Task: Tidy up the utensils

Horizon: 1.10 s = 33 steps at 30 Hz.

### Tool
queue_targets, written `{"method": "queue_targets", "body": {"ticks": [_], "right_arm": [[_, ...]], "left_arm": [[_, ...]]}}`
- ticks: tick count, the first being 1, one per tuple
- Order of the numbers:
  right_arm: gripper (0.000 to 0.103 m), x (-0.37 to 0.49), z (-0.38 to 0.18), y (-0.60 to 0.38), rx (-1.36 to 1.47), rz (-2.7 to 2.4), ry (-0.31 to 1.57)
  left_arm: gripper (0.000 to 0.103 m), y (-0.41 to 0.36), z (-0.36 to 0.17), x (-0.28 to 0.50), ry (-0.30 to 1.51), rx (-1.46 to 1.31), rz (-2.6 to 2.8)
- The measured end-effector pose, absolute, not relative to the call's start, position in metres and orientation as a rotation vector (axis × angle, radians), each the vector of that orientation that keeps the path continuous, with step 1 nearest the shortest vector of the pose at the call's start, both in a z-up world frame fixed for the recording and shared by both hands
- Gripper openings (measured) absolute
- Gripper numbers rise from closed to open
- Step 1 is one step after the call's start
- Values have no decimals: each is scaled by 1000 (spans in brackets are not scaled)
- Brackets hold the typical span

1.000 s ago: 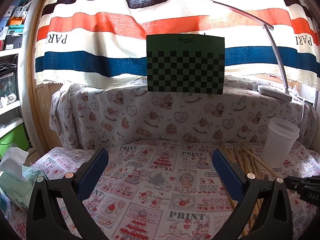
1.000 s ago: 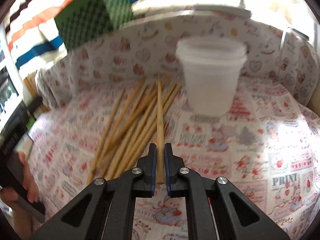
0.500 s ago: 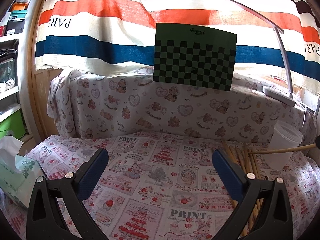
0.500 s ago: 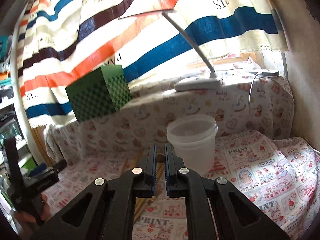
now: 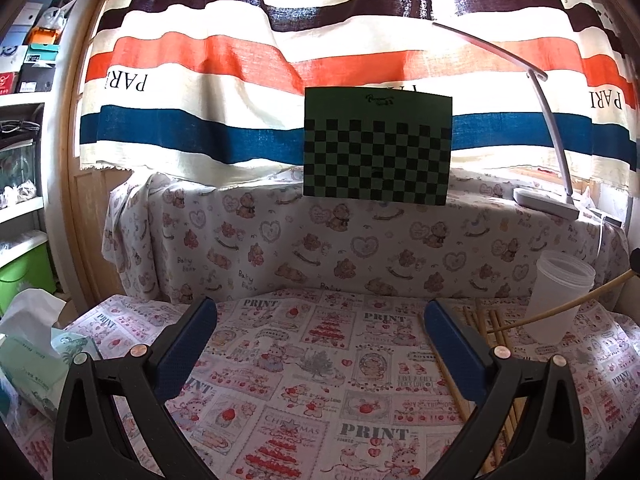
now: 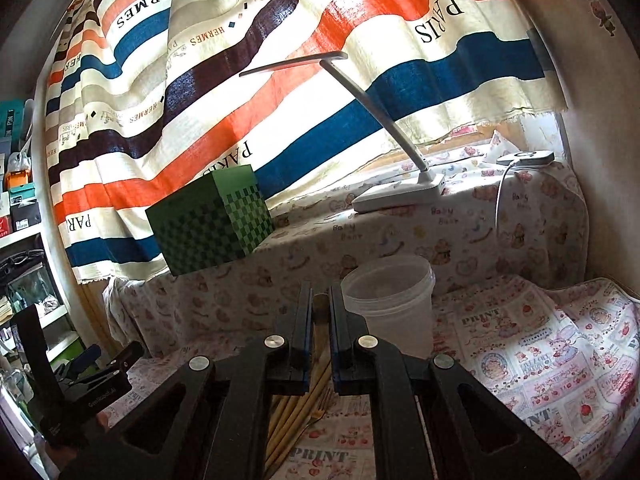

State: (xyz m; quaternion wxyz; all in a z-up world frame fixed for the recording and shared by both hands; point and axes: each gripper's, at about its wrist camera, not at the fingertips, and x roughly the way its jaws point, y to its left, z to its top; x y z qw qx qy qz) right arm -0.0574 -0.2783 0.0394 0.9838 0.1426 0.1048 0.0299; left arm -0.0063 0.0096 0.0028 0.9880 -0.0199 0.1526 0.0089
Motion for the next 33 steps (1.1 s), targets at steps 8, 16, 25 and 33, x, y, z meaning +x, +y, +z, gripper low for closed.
{"method": "queue_targets", "body": {"ticks": [8, 16, 25, 33], "right_arm": [[8, -48, 34, -277, 290, 68, 271], [8, -41, 32, -281, 305, 79, 299], [8, -35, 27, -278, 300, 77, 337], [8, -32, 25, -281, 307, 66, 352]], "left_arm": [[77, -24, -17, 20, 820, 27, -109], [49, -65, -46, 7, 1104, 77, -341], [48, -93, -49, 9, 1093, 162, -295], [25, -85, -51, 17, 1074, 129, -223]]}}
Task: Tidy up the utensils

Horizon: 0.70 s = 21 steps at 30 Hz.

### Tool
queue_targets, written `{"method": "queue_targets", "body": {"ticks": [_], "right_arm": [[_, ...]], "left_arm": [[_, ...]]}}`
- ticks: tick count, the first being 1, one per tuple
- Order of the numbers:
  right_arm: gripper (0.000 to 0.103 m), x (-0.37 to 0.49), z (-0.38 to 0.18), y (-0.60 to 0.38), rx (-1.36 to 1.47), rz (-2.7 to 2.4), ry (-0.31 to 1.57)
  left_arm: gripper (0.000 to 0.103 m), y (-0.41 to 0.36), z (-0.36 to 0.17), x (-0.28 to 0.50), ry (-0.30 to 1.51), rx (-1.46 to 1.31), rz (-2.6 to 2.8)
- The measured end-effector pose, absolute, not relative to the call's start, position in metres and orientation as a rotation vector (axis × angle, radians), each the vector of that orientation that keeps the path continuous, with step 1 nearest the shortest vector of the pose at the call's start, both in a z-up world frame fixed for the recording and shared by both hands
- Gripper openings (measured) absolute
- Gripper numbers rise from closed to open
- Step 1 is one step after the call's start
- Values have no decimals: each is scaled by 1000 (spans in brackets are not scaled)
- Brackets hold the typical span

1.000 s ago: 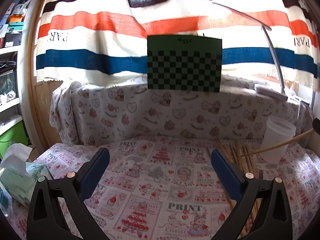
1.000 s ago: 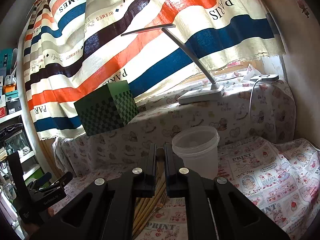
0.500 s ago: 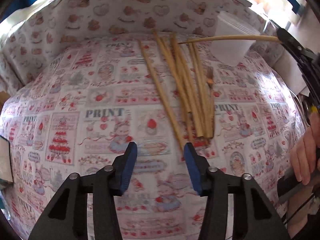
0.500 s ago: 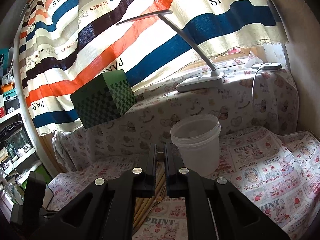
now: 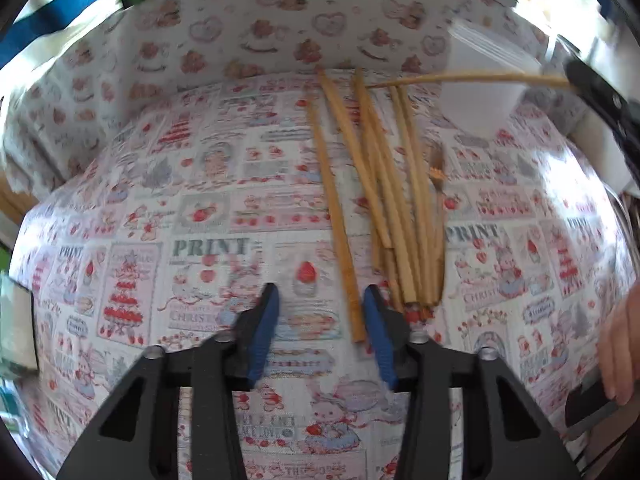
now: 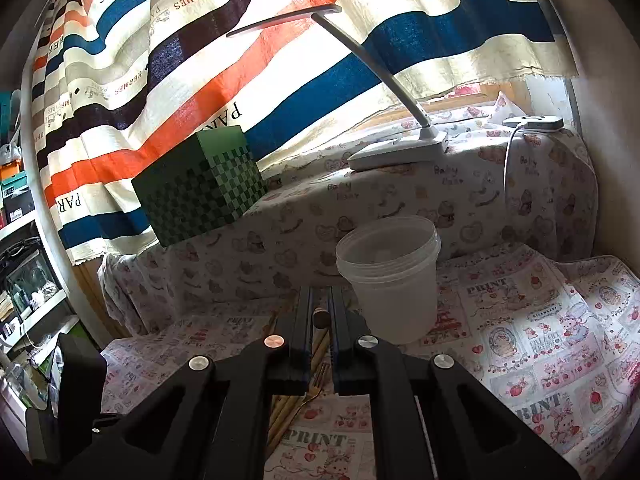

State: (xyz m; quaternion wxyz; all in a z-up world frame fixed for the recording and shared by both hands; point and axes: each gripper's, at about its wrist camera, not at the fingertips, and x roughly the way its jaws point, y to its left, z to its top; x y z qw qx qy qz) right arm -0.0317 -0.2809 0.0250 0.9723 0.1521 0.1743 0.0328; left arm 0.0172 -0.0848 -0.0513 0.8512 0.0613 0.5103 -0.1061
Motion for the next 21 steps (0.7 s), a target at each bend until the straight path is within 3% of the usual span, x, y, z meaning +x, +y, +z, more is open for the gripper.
{"method": "queue_targets", "body": {"ticks": [3, 7, 14, 21], "right_arm": [[8, -32, 26, -280, 302, 64, 352], [8, -33, 27, -281, 297, 55, 344], [8, -43, 35, -288, 338, 64, 296], [8, -70, 63, -287, 283, 112, 178]], "left_arm": [[9, -72, -50, 21, 1093, 73, -191], [7, -62, -45, 19, 1114, 68, -261], [6, -31, 31, -14, 839, 94, -263], [6, -21, 78, -18, 703, 99, -233]]}}
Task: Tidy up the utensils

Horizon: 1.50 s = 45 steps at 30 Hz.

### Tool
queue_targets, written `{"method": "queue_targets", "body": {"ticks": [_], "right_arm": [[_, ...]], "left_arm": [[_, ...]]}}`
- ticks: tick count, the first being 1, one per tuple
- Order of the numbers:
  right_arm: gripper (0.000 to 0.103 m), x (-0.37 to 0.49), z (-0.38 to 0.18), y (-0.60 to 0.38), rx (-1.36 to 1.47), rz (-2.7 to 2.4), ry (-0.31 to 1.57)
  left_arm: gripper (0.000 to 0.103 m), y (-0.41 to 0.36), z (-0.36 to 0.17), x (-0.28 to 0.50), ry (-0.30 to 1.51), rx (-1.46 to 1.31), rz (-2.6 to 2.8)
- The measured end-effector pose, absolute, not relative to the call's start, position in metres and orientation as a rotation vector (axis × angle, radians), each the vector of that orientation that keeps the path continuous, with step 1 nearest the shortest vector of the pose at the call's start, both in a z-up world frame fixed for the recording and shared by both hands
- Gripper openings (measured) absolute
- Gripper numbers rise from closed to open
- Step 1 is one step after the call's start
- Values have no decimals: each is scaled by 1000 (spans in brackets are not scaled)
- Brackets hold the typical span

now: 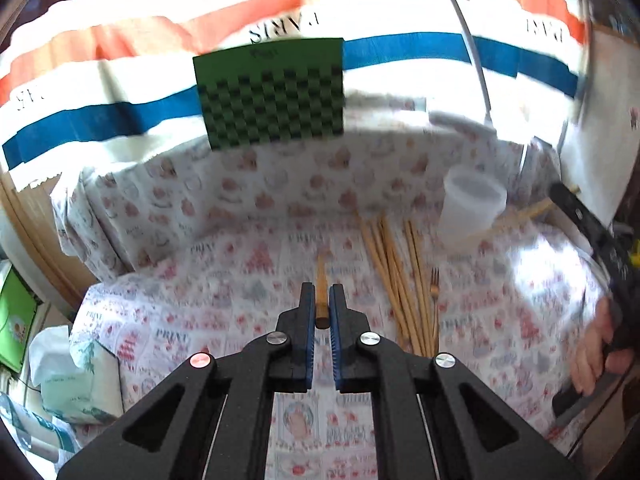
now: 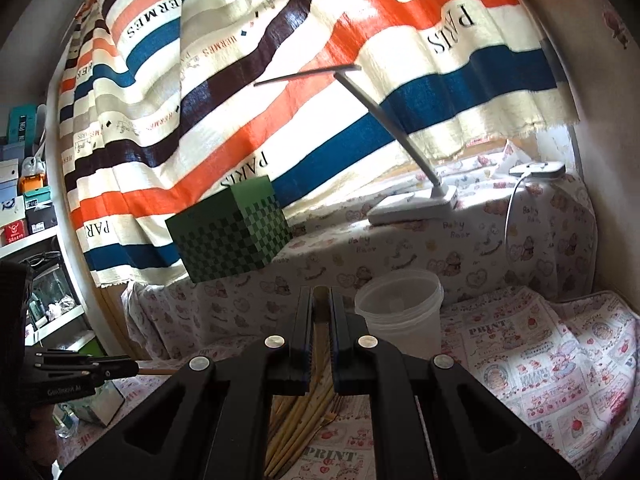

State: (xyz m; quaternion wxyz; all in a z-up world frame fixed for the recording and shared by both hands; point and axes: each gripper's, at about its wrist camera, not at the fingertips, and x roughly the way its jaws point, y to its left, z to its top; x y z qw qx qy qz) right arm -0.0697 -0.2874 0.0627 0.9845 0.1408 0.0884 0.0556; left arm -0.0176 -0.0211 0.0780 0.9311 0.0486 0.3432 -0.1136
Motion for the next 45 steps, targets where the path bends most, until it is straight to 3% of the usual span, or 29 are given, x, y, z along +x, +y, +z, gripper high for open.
{"method": "queue_targets", "body": {"ticks": [13, 27, 31, 45], "right_arm": [[8, -91, 84, -296, 254, 75, 76], [8, -103, 176, -292, 136, -3, -116], [8, -84, 162, -289, 46, -103, -122], [8, -17, 103, -351, 382, -10, 105]], "left_arm": [[5, -44, 132, 9, 513, 27, -289], [5, -99, 184, 0, 387, 41, -371], [5, -114, 200, -1, 366, 41, -397], [6, -167, 210, 9, 376, -2, -492]]}}
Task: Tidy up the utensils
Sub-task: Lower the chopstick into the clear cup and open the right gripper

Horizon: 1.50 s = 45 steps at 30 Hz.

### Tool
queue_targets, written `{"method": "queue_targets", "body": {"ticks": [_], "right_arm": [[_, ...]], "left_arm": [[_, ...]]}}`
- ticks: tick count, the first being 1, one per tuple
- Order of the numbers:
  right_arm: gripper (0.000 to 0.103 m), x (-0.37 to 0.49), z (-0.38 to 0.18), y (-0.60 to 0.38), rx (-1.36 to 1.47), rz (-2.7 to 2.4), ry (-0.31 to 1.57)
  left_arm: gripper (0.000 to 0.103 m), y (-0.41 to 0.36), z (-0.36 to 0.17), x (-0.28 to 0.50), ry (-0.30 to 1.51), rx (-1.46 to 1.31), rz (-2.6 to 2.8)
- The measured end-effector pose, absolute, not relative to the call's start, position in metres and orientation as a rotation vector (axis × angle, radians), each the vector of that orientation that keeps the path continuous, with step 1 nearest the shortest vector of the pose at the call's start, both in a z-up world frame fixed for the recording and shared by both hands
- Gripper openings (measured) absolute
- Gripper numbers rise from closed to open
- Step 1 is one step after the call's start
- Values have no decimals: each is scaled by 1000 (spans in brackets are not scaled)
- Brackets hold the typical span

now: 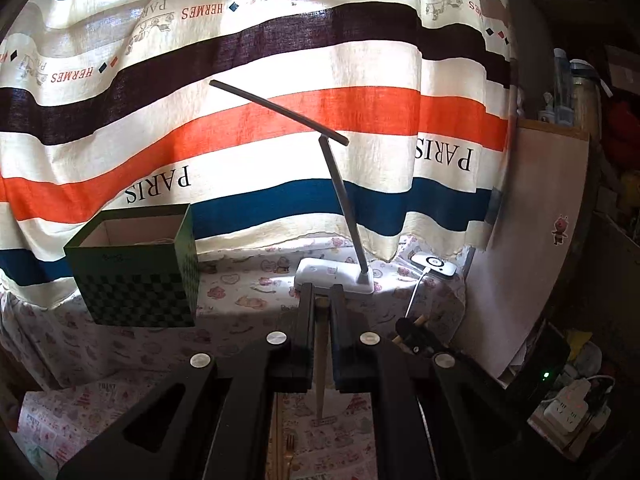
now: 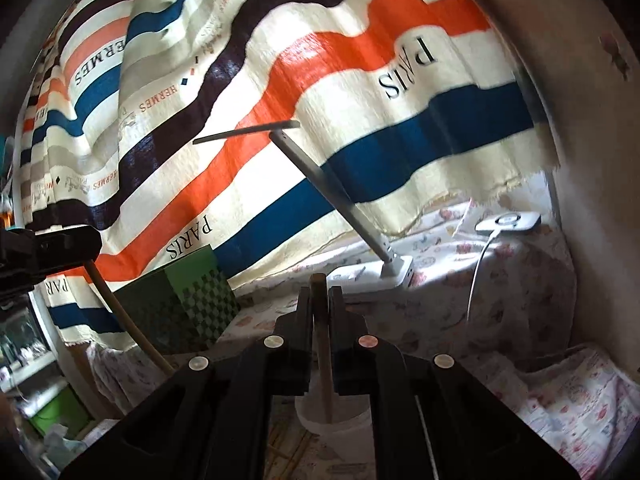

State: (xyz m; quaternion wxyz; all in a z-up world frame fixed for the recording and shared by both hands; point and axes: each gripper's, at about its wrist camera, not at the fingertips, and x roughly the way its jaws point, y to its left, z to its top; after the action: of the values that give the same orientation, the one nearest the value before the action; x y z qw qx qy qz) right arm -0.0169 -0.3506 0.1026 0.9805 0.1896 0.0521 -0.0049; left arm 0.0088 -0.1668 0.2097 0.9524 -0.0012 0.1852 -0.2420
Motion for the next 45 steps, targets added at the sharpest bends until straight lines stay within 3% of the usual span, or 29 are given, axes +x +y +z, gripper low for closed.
{"method": "queue_targets", "body": {"ticks": [11, 28, 35, 38, 40, 44, 45], "right_arm": [[8, -6, 89, -378, 465, -37, 136], [8, 15, 62, -402, 582, -52, 262], [9, 35, 46, -399, 605, -6, 369], [18, 45, 41, -393, 602, 22, 439], [32, 53, 37, -388, 591, 43, 489], [38, 56, 35, -377, 559, 19, 511], [54, 54, 37, -377, 555, 12, 503]], "left_arm": [[6, -195, 234, 50, 312, -38, -453], [6, -215, 153, 115, 508, -22, -393], [6, -204, 144, 120, 477, -74, -436], [6, -203, 139, 128, 490, -74, -406], [6, -203, 135, 135, 502, -93, -392], [6, -212, 129, 146, 506, -50, -376], [8, -212, 128, 147, 496, -40, -371]]}}
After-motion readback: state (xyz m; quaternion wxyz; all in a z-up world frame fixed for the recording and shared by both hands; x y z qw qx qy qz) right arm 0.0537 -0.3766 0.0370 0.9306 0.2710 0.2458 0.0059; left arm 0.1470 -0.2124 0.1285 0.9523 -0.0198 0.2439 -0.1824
